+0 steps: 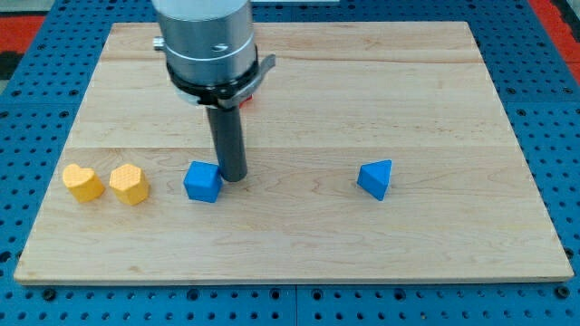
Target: Point your arm at the yellow hexagon
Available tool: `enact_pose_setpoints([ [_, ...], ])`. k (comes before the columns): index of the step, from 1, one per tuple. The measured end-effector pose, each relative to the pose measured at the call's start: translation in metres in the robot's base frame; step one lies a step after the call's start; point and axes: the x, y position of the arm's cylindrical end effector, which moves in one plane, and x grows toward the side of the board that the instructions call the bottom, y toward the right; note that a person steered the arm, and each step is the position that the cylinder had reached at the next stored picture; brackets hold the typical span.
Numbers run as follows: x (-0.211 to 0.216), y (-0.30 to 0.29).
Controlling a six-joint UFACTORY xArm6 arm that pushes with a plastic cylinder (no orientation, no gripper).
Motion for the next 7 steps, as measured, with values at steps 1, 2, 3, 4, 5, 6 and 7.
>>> enact_pose_setpoints([
  [1,0.007,-0.027],
  [2,0.011,-0.014],
  [3,0.034,0.017],
  [4,0.095,0.015],
  [5,0.115,-0.039],
  [6,0.111,-0.085],
  [7,0.099,-0.103],
])
